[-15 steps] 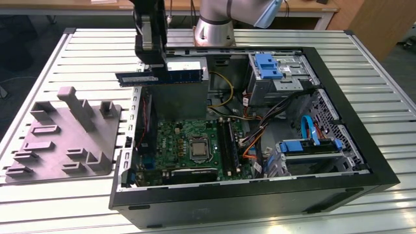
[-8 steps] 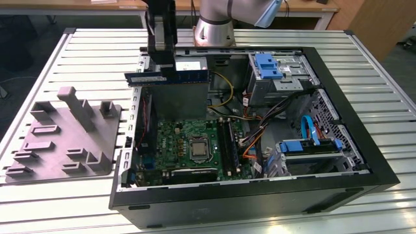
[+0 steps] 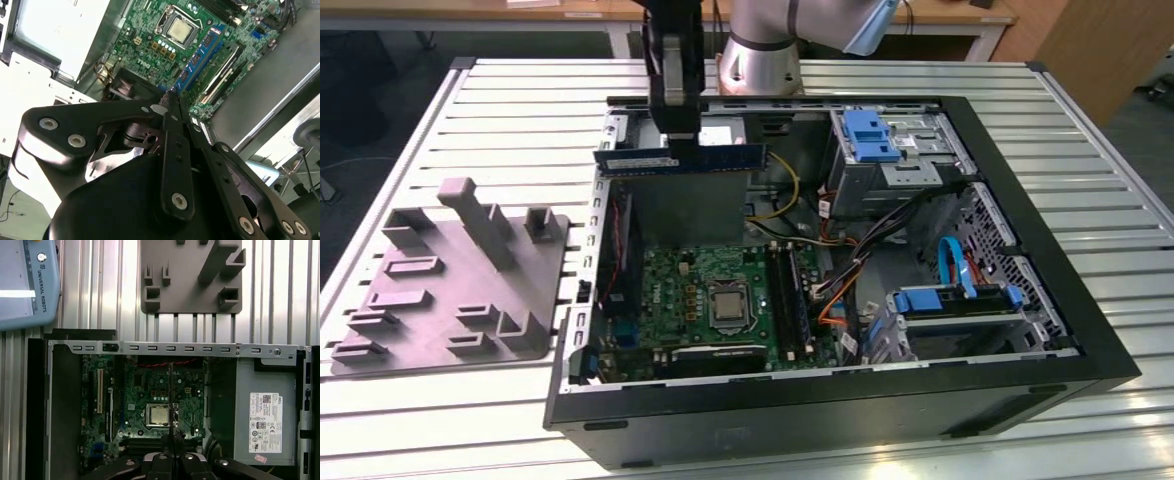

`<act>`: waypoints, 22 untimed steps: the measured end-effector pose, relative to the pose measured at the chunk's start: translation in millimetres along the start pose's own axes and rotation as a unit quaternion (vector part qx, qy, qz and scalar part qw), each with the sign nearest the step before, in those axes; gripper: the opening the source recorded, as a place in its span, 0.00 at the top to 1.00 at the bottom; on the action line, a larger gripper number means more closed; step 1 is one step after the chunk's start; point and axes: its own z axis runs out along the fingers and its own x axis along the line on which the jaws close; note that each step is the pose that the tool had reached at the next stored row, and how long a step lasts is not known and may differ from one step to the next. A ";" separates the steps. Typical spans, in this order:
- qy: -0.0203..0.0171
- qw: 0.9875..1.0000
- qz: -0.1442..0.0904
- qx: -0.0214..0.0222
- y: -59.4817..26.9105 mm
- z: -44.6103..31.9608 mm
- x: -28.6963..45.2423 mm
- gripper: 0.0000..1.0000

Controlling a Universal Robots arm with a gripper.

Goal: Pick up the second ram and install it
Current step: 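Pick up the second ram and move it above second insertion slot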

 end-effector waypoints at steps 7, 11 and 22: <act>0.000 1.000 0.000 0.000 -11.3 1.5 0.1 0.89; 0.000 1.000 0.000 0.000 -17.2 2.7 0.2 0.89; 0.000 1.000 0.000 0.000 -22.5 4.4 0.2 0.89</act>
